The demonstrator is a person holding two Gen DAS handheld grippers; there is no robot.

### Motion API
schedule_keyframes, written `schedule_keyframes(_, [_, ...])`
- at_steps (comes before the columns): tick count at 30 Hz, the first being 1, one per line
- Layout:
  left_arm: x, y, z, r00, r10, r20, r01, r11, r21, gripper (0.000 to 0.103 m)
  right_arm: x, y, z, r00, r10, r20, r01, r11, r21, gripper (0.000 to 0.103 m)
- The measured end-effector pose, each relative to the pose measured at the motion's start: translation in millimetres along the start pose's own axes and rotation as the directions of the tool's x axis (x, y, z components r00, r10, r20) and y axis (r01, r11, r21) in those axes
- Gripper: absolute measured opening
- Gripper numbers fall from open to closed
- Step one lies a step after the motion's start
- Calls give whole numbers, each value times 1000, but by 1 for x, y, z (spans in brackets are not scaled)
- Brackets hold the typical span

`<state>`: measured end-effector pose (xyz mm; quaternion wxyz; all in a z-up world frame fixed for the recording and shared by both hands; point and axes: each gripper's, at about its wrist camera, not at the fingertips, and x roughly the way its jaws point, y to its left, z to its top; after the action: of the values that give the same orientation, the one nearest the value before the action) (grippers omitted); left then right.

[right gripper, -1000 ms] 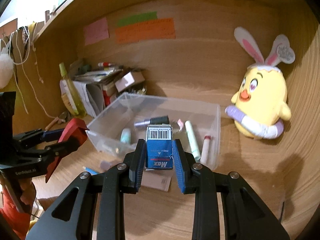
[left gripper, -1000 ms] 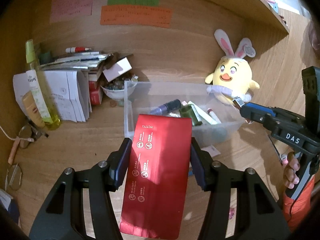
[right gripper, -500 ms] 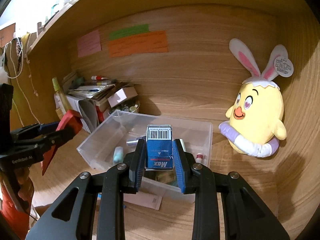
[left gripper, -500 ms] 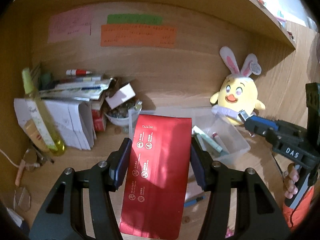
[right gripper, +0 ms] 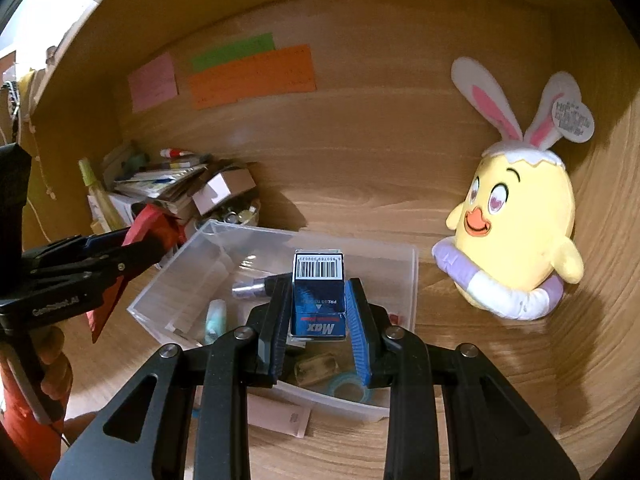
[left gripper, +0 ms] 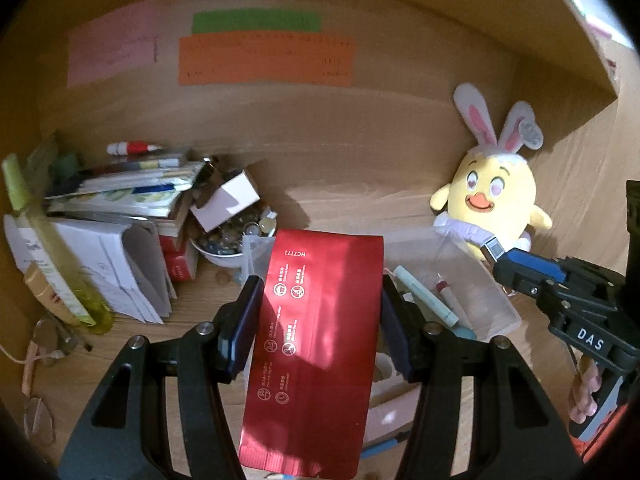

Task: Organize objects
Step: 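Carry the staple box into the bin with the right tool while the left tool drops the red envelope in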

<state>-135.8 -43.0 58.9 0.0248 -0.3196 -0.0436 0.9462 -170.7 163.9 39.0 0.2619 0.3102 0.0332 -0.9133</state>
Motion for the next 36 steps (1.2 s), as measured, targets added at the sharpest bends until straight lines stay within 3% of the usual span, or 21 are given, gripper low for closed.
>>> schedule_keyframes(13, [47, -12, 4, 996, 9, -88, -7, 1000, 19, 56, 43, -4, -17, 995, -2, -103, 4, 1000, 15, 25])
schedule_keyframes(22, [69, -17, -3, 991, -14, -134, 14, 1000, 2, 56, 54, 0, -19, 992, -12, -129, 12, 1000, -6, 25])
schedule_keyframes(33, [58, -25, -4, 994, -7, -112, 12, 999, 42, 56, 60, -1, -21, 988, -7, -155, 8, 1000, 7, 25])
schedule_keyframes(36, [51, -27, -4, 995, -6, -101, 12, 999, 52, 56, 60, -2, -21, 987, -1, -161, 3, 1000, 15, 33])
